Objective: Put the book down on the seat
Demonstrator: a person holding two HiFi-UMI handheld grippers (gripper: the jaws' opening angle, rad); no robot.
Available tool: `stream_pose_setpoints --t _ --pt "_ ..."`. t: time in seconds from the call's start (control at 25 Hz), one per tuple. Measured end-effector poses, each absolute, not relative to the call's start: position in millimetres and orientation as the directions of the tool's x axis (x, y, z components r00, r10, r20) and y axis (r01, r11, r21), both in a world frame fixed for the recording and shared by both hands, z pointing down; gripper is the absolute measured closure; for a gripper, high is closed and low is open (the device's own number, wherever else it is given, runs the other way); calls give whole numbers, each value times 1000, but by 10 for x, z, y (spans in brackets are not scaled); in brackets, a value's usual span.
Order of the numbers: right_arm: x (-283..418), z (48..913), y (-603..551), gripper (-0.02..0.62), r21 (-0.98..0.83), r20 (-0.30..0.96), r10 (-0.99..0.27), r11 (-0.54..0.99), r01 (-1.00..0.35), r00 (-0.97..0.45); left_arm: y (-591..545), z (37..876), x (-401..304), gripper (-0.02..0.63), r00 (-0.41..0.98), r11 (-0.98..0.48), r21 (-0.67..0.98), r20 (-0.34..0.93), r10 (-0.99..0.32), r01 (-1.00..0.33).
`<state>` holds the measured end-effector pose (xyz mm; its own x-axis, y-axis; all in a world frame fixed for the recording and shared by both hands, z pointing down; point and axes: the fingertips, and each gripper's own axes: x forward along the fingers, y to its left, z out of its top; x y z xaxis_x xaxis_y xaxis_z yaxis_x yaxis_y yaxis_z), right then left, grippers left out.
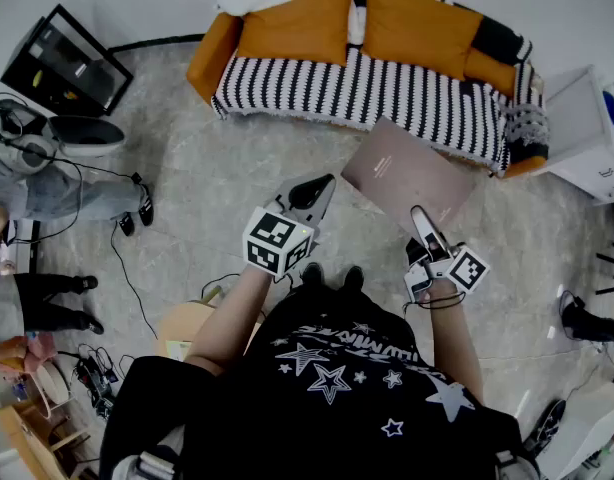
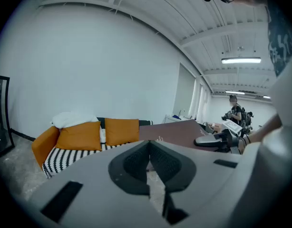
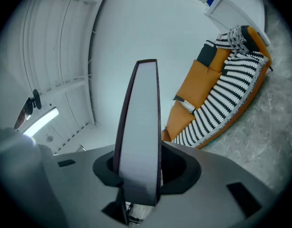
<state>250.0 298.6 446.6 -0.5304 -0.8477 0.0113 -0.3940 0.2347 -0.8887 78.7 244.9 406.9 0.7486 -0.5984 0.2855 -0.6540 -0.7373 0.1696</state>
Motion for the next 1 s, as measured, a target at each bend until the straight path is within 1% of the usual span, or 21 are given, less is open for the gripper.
stream_pose_setpoints --t 0.12,0.32,0.6,1.0 --pt "2474 4445 2987 440 -868 43 -841 236 -437 -540 2451 4026 796 598 743 -730 172 281 -607 -661" --pt "2282 4334 3004 440 -846 37 -827 274 -458 -562 2461 3924 814 598 756 -745 160 256 -603 -648" --pt "2103 4353 3003 440 -776 131 -806 279 -565 -578 2479 3895 833 598 769 -758 160 243 -591 -633" --pt "1860 4351 2935 439 -754 152 -792 293 -587 -591 2490 3987 520 598 765 -750 177 253 -592 -638"
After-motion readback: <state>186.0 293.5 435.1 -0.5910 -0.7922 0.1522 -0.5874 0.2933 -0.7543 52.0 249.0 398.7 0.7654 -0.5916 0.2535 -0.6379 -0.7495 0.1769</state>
